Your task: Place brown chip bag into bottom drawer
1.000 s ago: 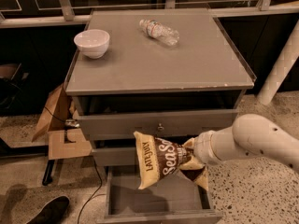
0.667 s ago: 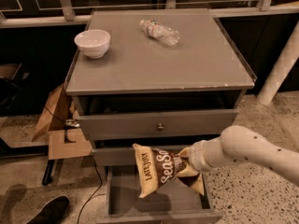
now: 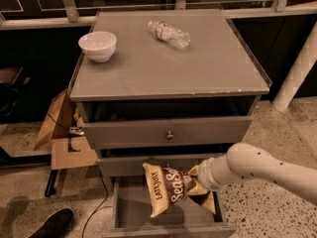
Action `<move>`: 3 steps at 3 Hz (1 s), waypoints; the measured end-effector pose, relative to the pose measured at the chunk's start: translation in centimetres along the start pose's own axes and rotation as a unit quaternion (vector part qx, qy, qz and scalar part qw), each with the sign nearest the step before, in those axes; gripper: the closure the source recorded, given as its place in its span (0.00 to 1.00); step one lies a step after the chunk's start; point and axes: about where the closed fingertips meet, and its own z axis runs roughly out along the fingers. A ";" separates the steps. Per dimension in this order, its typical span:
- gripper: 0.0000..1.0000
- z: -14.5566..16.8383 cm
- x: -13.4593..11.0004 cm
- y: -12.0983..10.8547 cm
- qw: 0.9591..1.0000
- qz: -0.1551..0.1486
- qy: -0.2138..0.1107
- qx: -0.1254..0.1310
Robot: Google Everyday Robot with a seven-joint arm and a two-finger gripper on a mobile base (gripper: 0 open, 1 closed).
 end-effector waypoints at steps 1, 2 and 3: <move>1.00 1.6 1.6 0.1 1.000 0.001 0.001 0.003; 1.00 5.4 4.4 -0.6 1.000 -0.017 -0.007 0.014; 1.00 10.4 7.3 -1.0 0.999 -0.036 -0.023 0.013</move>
Offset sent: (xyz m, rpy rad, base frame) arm 0.0231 -0.0128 -0.1471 0.0338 -0.0772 0.0397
